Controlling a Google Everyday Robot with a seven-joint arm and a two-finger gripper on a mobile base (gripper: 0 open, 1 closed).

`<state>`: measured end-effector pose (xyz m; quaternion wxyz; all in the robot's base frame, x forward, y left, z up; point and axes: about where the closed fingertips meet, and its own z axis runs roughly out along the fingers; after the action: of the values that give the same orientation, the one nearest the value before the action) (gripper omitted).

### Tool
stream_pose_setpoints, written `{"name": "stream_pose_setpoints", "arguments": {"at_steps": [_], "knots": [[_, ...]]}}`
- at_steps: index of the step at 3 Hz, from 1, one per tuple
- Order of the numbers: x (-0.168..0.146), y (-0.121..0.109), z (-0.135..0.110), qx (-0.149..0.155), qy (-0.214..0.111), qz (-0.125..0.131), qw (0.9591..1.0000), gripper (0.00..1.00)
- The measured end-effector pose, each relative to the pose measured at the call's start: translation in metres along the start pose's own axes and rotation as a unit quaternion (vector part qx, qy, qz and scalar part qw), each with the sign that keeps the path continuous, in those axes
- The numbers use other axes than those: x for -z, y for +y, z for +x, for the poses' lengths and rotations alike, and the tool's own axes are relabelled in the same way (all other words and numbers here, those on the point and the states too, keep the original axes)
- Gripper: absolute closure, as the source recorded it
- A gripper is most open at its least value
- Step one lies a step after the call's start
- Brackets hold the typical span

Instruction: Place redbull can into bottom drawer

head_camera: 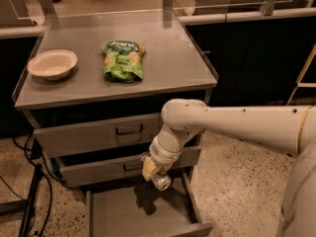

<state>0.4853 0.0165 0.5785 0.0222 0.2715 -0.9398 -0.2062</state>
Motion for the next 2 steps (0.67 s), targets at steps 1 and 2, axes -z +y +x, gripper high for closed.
{"name": "stream_pose_setpoints", "arguments": {"at_steps": [1, 2], "knots": [[0.0, 0.0, 0.0, 0.0, 0.0, 0.0, 1.0, 1.0], [-0.041, 0.001, 0.004, -0.015, 0.018, -0.005, 0.9997, 1.0]]}}
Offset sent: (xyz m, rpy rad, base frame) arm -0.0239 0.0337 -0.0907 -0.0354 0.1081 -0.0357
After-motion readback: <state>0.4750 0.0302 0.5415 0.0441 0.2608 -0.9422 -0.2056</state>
